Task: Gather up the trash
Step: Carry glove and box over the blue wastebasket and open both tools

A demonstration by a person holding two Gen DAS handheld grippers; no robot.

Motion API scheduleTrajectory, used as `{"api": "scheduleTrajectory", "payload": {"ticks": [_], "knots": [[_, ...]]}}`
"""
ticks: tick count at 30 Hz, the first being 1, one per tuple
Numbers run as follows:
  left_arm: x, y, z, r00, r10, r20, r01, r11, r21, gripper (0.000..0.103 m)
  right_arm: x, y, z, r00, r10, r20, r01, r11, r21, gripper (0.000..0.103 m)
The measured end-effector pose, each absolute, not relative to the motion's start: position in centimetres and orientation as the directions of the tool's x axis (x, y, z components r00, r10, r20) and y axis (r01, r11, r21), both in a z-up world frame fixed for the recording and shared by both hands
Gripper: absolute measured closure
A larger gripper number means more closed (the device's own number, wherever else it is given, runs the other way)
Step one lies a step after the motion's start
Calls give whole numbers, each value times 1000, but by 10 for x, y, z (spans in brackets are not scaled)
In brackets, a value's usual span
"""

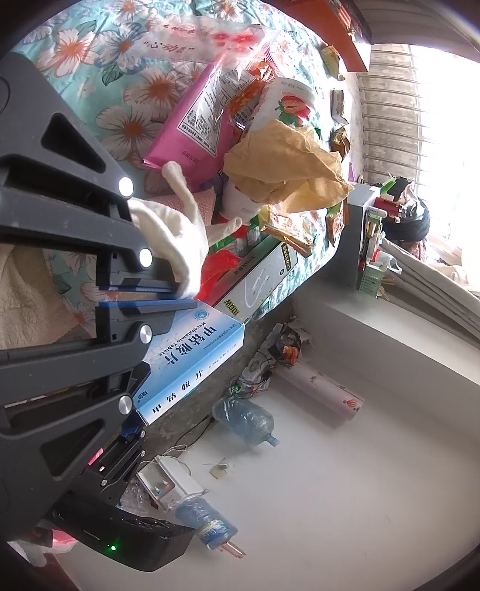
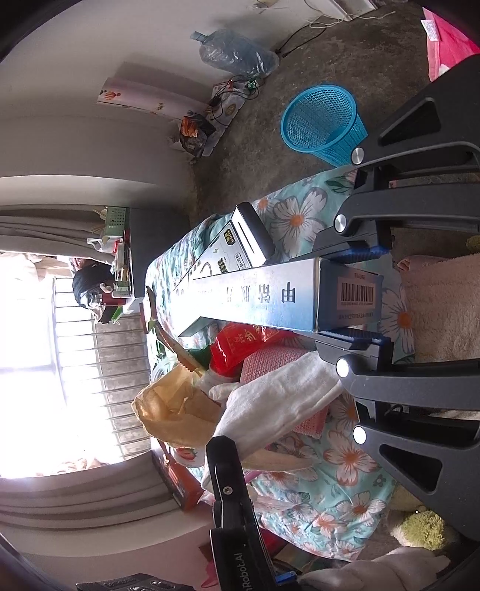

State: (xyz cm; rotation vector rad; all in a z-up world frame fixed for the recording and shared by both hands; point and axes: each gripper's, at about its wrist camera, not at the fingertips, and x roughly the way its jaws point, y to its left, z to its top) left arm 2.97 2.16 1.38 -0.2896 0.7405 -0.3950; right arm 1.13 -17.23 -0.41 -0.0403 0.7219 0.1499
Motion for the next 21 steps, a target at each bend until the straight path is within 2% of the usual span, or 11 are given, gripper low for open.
{"api": "scheduleTrajectory", "payload": {"ticks": [13, 17, 21], "knots": [[28, 18, 38, 689, -459, -561, 286, 883, -371, 101, 0, -179, 11, 773, 137, -619, -150, 988, 32, 74], [40, 6, 65, 678, -514, -526, 353, 855, -381, 101, -2, -197, 31, 795, 163, -584, -137, 987, 89, 74], [68, -23, 97, 636, -585, -502, 437, 810, -390, 102, -1, -230, 53, 833, 123, -540, -71, 991, 117, 74]]}}
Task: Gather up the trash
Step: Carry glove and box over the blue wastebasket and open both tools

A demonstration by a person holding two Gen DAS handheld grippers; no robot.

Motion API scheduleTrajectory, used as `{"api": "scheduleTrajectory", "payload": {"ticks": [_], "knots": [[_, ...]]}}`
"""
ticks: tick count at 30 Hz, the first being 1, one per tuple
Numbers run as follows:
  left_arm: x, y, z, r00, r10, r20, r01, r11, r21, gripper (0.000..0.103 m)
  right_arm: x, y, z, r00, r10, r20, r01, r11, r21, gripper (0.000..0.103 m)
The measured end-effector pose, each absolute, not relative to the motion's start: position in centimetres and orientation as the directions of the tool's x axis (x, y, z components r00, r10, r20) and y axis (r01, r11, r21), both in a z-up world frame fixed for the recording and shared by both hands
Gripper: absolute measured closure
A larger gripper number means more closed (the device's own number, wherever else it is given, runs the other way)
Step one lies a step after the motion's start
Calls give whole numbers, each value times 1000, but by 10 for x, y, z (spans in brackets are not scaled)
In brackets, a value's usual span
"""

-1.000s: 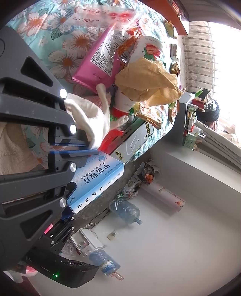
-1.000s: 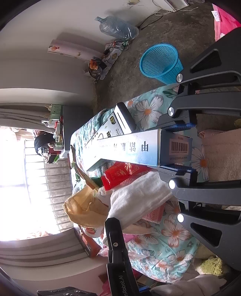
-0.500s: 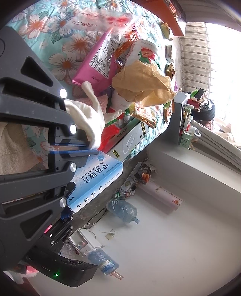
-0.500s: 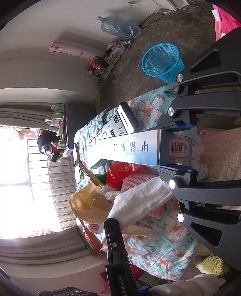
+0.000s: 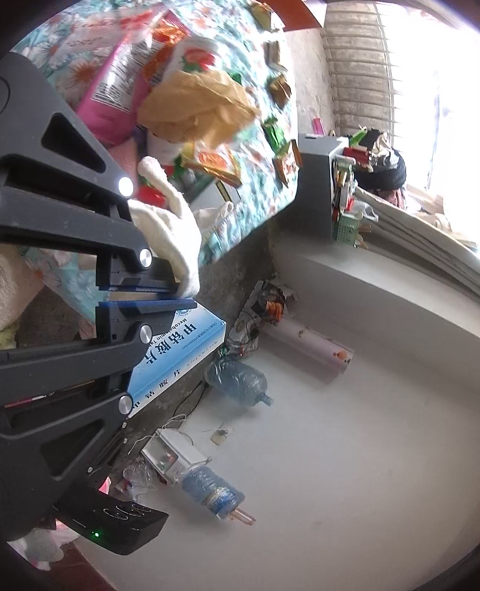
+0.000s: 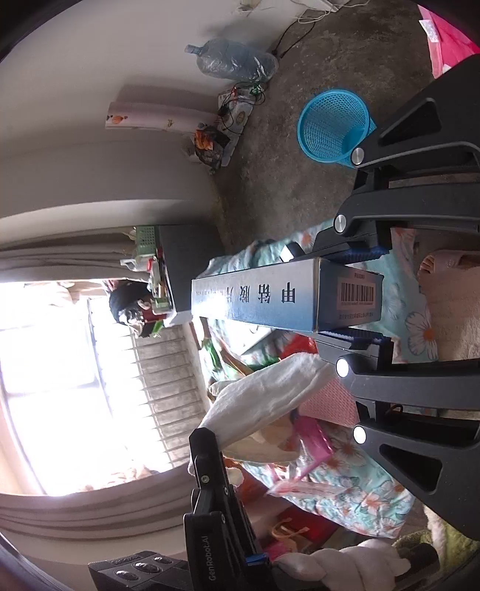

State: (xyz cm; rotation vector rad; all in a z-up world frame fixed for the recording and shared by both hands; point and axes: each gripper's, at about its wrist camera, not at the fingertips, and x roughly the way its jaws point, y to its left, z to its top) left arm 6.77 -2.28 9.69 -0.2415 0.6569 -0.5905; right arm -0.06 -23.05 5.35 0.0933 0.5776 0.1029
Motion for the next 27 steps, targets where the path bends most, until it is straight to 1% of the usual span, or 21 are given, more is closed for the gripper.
{"api": "scheduleTrajectory", "payload": {"ticks": [2, 4, 6, 8, 10, 12, 16, 21, 25, 27], "knots": [[88, -49, 110, 591, -630, -504, 495, 776, -391, 102, 5, -253, 61, 848, 72, -525, -13, 993, 115, 74], [114, -86, 115, 527, -660, -535, 543, 746, -384, 102, 15, -282, 65, 851, 20, -525, 56, 990, 128, 74], [144, -129, 113, 446, -677, -586, 583, 716, -384, 101, 28, -314, 62, 843, -13, -538, 121, 979, 164, 74], [175, -177, 101, 375, -669, -642, 609, 700, -374, 101, 41, -347, 53, 825, -47, -563, 190, 962, 197, 74], [205, -226, 80, 298, -633, -714, 638, 689, -344, 101, 58, -385, 36, 797, -75, -599, 265, 935, 235, 74], [233, -272, 50, 213, -596, -774, 641, 683, -349, 101, 73, -418, 15, 773, -63, -632, 319, 899, 300, 74], [277, -349, -20, 95, -514, -852, 630, 694, -348, 101, 104, -482, -39, 701, -102, -706, 463, 819, 340, 74], [304, -420, -97, 14, -436, -900, 636, 699, -329, 101, 133, -549, -105, 616, -89, -783, 580, 723, 375, 74], [321, -471, -138, -39, -402, -915, 642, 691, -331, 101, 156, -594, -150, 569, -64, -820, 640, 661, 393, 74], [329, -490, -151, -34, -398, -917, 639, 697, -326, 101, 166, -612, -169, 553, -54, -831, 661, 635, 399, 73]]}}
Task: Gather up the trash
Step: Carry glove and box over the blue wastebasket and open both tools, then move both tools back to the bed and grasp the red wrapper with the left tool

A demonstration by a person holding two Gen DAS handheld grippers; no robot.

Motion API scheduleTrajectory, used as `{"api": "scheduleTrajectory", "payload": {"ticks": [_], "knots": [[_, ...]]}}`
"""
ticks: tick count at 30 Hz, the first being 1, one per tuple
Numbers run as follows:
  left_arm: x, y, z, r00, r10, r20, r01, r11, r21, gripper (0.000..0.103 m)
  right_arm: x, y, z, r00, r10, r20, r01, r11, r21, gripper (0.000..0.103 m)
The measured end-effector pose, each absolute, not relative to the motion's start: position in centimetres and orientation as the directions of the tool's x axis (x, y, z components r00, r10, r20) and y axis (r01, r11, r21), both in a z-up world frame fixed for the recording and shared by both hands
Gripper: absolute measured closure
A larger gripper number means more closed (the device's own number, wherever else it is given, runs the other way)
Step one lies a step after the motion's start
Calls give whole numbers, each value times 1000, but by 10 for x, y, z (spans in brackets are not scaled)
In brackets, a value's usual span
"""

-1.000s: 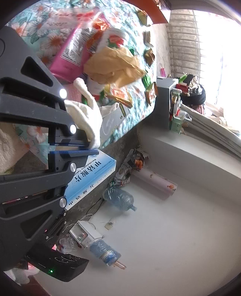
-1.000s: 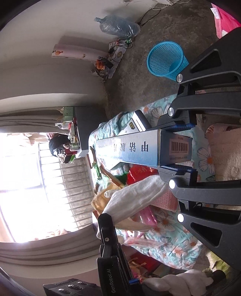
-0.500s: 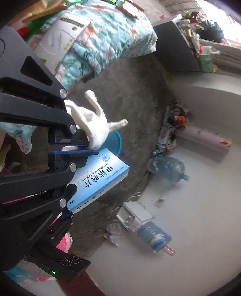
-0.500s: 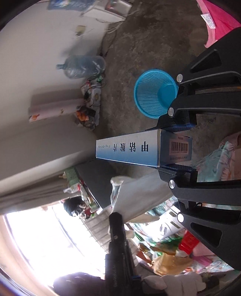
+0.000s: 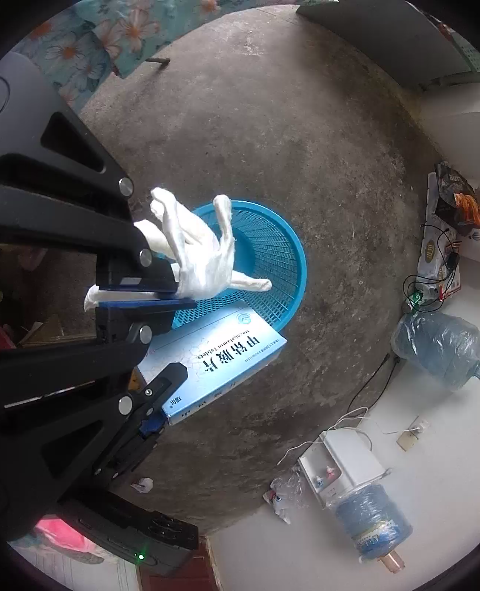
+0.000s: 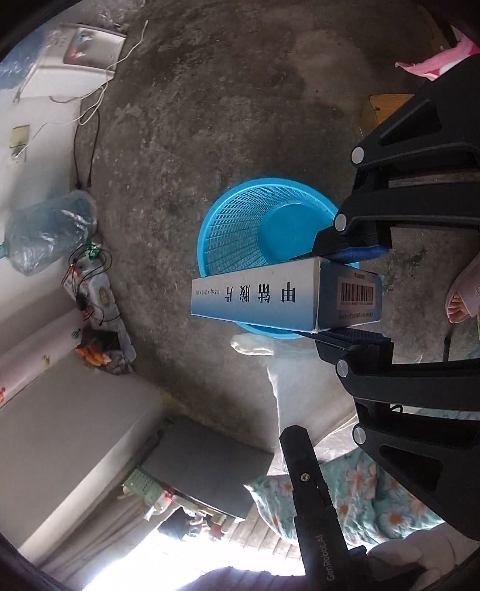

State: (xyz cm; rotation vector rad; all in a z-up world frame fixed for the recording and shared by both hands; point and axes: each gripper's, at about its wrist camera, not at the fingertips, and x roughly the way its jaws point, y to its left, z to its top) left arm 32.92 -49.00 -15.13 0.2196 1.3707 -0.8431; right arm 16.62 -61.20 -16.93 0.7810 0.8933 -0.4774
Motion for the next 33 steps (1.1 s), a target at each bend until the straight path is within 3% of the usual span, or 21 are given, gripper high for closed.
{"api": "scheduleTrajectory", "payload": {"ticks": [1, 2, 3, 4, 5, 10, 15, 18, 20, 24, 27, 33], "knots": [[334, -498, -157, -23, -398, -917, 633, 704, -321, 100, 171, -621, -179, 547, -49, -836, 674, 619, 405, 71], [339, -505, -163, -13, -392, -920, 628, 712, -312, 87, 174, -629, -189, 541, -40, -840, 680, 609, 409, 71], [343, -510, -168, -1, -384, -923, 619, 725, -302, 56, 179, -640, -199, 529, -29, -848, 688, 600, 408, 69], [346, -513, -171, 24, -378, -925, 607, 741, -288, 44, 185, -648, -209, 510, -20, -860, 699, 592, 401, 60], [348, -515, -170, 50, -386, -921, 598, 750, -282, 40, 188, -655, -217, 495, -20, -868, 708, 588, 390, 56], [347, -508, -160, 66, -407, -911, 602, 745, -289, 40, 186, -657, -223, 490, -70, -869, 716, 601, 356, 56], [338, -475, -113, 112, -483, -869, 636, 706, -310, 40, 165, -637, -183, 556, -166, -814, 674, 663, 326, 55], [325, -432, -63, 146, -567, -811, 684, 650, -331, 34, 153, -605, -135, 622, -254, -740, 617, 741, 265, 42], [311, -396, -22, 213, -611, -762, 726, 621, -295, 30, 147, -580, -101, 672, -302, -676, 574, 789, 219, 23], [278, -306, 55, 345, -658, -669, 745, 626, -231, 26, 131, -524, -38, 787, -350, -508, 479, 866, 146, 7], [254, -228, 102, 457, -653, -604, 699, 684, -211, 23, 118, -481, 1, 863, -319, -391, 386, 917, 104, 7], [193, -79, 142, 673, -552, -491, 522, 826, -214, 20, 104, -412, 48, 944, -112, -309, 154, 982, 113, 7]]}}
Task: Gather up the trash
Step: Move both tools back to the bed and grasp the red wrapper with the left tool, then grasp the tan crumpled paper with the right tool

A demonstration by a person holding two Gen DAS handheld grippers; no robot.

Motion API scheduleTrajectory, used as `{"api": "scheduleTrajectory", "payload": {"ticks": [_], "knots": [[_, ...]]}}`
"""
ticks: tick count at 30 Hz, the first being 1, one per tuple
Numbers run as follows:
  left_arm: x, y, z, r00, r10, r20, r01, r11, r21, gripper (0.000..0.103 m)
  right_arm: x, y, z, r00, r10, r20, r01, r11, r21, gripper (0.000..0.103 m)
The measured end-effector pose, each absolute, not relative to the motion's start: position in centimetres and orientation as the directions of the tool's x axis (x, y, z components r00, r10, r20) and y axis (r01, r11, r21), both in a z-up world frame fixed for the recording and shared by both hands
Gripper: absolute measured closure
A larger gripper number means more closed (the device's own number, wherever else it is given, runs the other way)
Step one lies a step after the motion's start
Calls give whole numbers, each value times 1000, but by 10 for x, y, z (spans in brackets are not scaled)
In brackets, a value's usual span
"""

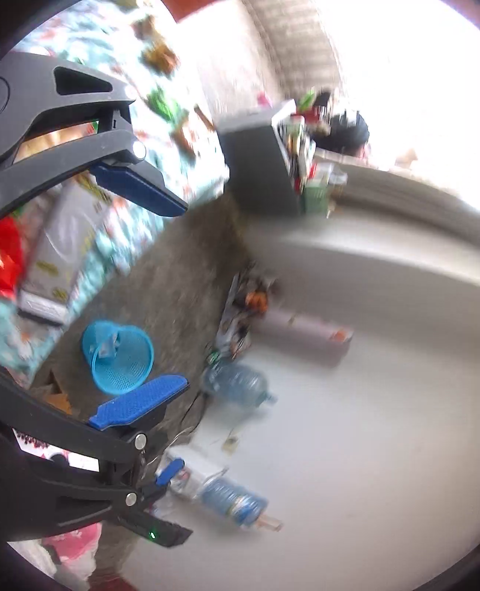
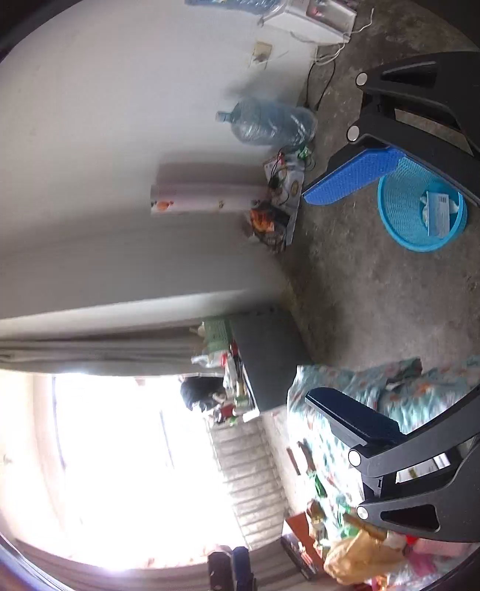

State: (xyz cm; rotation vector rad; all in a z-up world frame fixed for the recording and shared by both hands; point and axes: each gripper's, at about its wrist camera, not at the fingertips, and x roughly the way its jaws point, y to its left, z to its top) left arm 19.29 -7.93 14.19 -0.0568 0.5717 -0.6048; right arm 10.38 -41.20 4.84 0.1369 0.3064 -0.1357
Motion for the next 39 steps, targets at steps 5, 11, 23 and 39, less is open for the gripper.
{"api": "scheduleTrajectory", "payload": {"ticks": [5, 11, 23, 39], "knots": [[142, -9, 117, 720, -484, -498, 440, 872, -212, 20, 100, -358, 67, 943, 74, -325, -25, 988, 151, 7], [102, 3, 54, 667, -495, -556, 418, 867, -271, 26, 111, -311, 40, 849, 259, -460, -155, 955, 252, 7], [145, -13, -35, 520, -392, -759, 332, 911, -243, 59, 107, -291, -37, 648, 405, -645, -87, 881, 465, 17], [139, -20, -39, 519, -411, -750, 350, 902, -253, 98, 119, -301, -32, 640, 454, -620, -97, 848, 521, 28]]}}
